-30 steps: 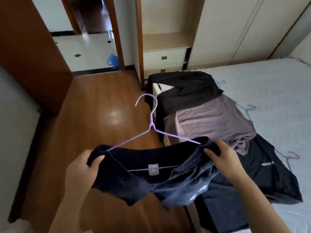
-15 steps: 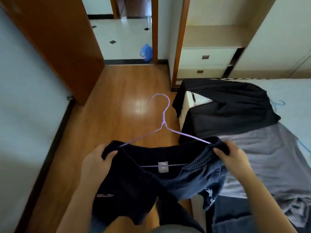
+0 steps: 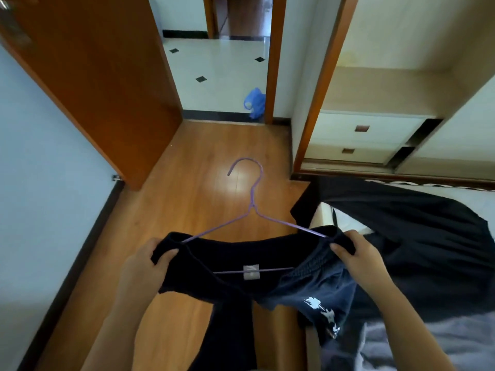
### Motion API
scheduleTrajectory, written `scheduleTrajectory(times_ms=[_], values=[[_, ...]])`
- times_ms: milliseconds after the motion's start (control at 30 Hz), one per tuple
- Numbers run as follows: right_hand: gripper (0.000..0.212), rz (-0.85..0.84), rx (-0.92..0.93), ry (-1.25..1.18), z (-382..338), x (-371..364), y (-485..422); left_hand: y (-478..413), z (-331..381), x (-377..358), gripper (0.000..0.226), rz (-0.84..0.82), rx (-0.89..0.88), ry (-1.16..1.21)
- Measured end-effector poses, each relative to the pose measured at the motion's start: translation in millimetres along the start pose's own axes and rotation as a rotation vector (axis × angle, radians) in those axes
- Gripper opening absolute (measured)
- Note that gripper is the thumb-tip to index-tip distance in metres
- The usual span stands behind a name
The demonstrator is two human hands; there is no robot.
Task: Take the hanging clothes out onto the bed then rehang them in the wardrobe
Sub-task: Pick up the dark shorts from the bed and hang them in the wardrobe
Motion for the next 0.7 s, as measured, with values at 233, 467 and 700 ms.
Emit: scheduleTrajectory(times_ms=[233, 467, 700], values=[[0.01, -0.004, -0.024, 0.02, -92, 19, -156, -185, 30, 24, 0.006, -0.031, -0.022, 0.025], [0.011, 0.095, 0.02, 0.021, -144, 77, -278, -345, 102, 30, 0.029, -0.083, -0.074, 0.037], [0.01, 0.17, -0.121, -0.091, -97, 155, -376, -458, 221, -36, 0.02, -0.227, -0.192, -0.014]])
Point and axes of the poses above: each hand's wrist, its own y-axis away from the middle knuckle, its own x-axis out of the back of the hand, z = x × y, the point moved 4 cm from there along -y, towards the middle knuckle, and after that the axes turned 9 degrees about -z, right-handed, at the moved point
